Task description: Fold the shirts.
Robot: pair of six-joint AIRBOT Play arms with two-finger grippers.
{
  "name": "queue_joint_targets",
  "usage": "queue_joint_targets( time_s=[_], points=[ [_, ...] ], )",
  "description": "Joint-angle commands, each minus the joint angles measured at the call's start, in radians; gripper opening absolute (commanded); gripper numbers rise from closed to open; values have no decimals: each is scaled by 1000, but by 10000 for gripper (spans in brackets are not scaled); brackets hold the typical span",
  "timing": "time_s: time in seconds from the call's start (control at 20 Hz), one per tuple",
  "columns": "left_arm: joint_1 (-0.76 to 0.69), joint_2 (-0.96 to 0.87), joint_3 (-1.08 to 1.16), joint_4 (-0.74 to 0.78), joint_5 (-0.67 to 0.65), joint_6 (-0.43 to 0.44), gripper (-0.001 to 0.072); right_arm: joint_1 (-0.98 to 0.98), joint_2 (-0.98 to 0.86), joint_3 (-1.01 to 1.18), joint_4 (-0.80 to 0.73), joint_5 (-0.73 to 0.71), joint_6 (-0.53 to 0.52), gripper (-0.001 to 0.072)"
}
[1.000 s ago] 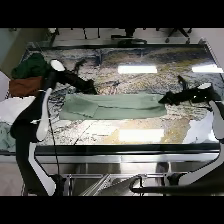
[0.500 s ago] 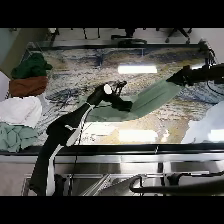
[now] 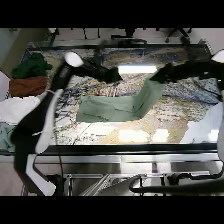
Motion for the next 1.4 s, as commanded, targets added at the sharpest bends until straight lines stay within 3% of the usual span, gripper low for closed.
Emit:
queue_joint_targets(
  time_s=[0.0, 0.1, 0.2, 0.3, 0.35, 0.4, 0.45, 0.65, 0.75, 0.85, 1.0, 1.05, 1.1, 1.35],
  points=[
    [209, 244, -4, -97, -61, 33, 12, 288, -67, 1, -1, -267, 4, 18],
    [322, 335, 29, -98, -96, 33, 12, 486, -154, 1, 0, -478, 3, 18],
    [420, 422, 1, -98, -93, 44, 12, 679, -278, 1, 11, -776, -55, 18],
    [489, 502, -72, -96, -102, 95, 12, 856, -401, 1, 73, -1169, -272, 18],
    [510, 536, -119, -96, -109, 111, 12, 921, -447, 2, 101, -1332, -354, 58],
    [522, 561, -160, -96, -113, 128, 12, 969, -480, 2, 103, -1418, -405, 262],
    [528, 583, -203, -95, -113, 155, 12, 985, -488, 1, 100, -1398, -459, 395],
    [526, 619, -338, -82, -90, 191, 13, 915, -425, 2, 100, -1164, -452, 388],
    [525, 619, -374, -82, -81, 191, 12, 821, -370, 2, 99, -976, -430, 387],
    [525, 619, -389, -82, -85, 191, 13, 696, -317, 2, 38, -771, -298, 387],
    [525, 620, -388, -90, -87, 190, 13, 478, -264, 2, -213, -481, 40, 405],
    [525, 620, -388, -90, -94, 190, 12, 414, -261, 1, -275, -394, 119, 553],
    [525, 620, -388, -89, -100, 190, 13, 355, -266, 1, -315, -316, 169, 640],
    [525, 620, -388, -89, -111, 190, 12, 277, -355, 1, -331, -217, 182, 639]
  ],
)
